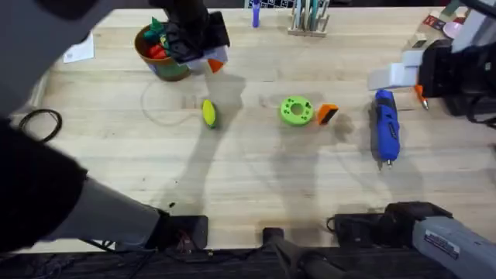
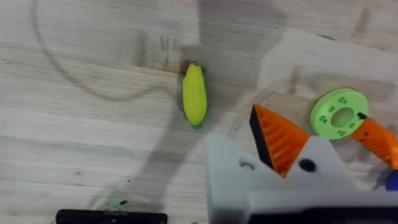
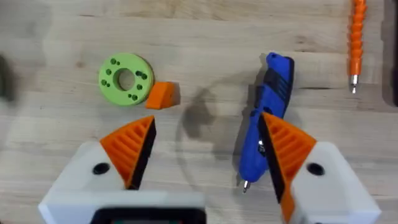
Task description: Pick up the gripper from the table and insert it into the empty holder that is missing its gripper. Then pick up a screw, insert it into the mounting hole, and use the screwdriver to tighten it. Finally, clean up the table by picking up the vegetable and placing it into the bucket.
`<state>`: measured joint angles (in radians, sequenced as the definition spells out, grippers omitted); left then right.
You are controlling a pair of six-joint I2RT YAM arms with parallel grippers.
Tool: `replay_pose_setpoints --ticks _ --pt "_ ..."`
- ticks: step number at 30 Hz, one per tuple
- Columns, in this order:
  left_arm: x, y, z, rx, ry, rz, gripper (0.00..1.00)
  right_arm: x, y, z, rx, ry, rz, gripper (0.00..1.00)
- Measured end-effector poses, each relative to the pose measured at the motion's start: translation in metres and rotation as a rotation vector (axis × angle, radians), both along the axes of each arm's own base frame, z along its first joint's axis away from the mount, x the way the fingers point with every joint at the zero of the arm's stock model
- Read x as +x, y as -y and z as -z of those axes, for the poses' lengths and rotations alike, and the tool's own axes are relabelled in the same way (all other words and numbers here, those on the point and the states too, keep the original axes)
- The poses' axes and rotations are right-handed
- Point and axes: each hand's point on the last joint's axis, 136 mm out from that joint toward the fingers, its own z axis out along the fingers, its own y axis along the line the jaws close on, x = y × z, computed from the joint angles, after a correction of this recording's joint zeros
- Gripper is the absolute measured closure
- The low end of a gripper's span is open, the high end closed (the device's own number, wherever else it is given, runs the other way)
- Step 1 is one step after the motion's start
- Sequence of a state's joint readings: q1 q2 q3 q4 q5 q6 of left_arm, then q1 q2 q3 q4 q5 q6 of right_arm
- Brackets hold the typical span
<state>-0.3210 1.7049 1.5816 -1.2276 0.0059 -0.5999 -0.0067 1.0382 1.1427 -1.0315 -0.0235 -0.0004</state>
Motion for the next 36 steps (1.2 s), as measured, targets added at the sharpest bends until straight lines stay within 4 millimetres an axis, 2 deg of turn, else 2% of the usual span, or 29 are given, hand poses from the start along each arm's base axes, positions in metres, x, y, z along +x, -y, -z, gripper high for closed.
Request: replay_pose_setpoints --ticks 3,11,17,18,23,30,33,36 --pt "-0.002 -0.001 -0.011 -0.006 0.027 0.005 0.99 0.0 0.0 0.0 0.0 0.0 0.0 0.01" --pt "-0.005 -0.002 -0.011 0.001 0.024 0.025 0.967 0.0 0.0 0.0 0.0 0.0 0.0 0.01" --pt "-0.005 -0.002 -0.012 0.001 0.024 0.025 0.063 0.0 0.0 0.0 0.0 0.0 0.0 0.01" --pt "-0.005 -0.002 -0.012 0.002 0.024 0.026 0.03 0.0 0.0 0.0 0.0 0.0 0.0 0.01" --pt "-0.005 -0.002 -0.011 0.004 0.024 0.033 0.015 0.0 0.0 0.0 0.0 0.0 0.0 0.01" --pt "-0.018 -0.009 -0.011 0.038 -0.018 0.046 0.015 0.0 0.0 0.0 0.0 0.0 0.0 0.011" --pt "-0.023 -0.012 -0.022 0.037 0.008 0.047 0.015 0.0 0.0 0.0 0.0 0.0 0.0 0.01" --pt "-0.034 -0.017 -0.047 0.024 0.073 0.044 0.015 0.0 0.0 0.0 0.0 0.0 0.0 0.01"
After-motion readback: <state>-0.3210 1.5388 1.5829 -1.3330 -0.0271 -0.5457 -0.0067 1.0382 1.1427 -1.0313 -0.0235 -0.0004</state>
